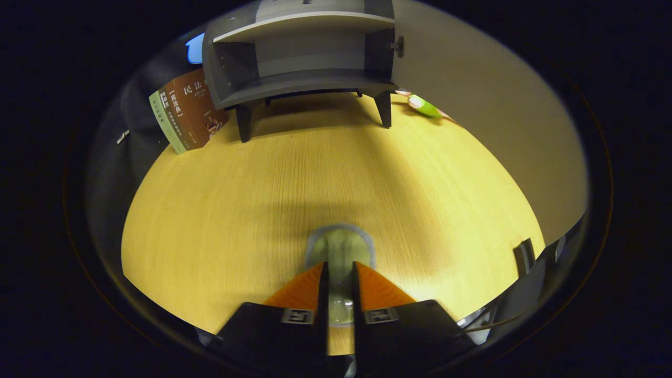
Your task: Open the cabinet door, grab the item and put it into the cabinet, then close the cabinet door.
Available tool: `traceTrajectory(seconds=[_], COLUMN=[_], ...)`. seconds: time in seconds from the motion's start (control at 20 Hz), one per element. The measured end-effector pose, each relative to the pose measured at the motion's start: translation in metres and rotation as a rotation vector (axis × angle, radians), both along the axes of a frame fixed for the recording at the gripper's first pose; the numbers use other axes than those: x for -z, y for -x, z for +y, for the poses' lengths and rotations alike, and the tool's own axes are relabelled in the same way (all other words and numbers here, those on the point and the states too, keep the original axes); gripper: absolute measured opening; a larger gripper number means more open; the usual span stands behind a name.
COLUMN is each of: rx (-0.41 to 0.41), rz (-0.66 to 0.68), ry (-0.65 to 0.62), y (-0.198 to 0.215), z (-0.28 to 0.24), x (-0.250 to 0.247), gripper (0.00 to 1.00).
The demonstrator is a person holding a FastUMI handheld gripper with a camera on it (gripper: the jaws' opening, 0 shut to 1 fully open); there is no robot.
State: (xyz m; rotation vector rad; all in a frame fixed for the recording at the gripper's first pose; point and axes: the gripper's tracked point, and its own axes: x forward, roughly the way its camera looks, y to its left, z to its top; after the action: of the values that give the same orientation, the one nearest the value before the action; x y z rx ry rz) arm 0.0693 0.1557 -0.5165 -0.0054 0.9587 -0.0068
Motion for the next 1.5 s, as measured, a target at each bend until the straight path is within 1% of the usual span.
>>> traceTrajectory(seconds=[0.05,0.1,0.25,0.35,0.55,0.8,1.2,1.5], rx=[-0.017,-0.024,-0.029,-0.029,-0.035,-0.048,-0.061,-0.071], rz=[-0.008,-0.013,-0.031,-0.053,-0.090,-0.169,-0.305,-0.433], ry=[0.005,0.015,0.021,0.007,-0.027,-0.052,-0.096,-0.113], y=[-0.001,-0.002,-0.004,-0.006,-0.006,-0.017,-0.075,-0.141], z=[0.002,0.002,0.001,0.000,-0.002,-0.003,0.003,0.012], x=[-0.001,-0.001,-0.010,-0.026,-0.070,-0.138,-0.261,-0.344], gripper=[0.19,0.19,0.19,0.19,0.19,0.19,0.19,0.19])
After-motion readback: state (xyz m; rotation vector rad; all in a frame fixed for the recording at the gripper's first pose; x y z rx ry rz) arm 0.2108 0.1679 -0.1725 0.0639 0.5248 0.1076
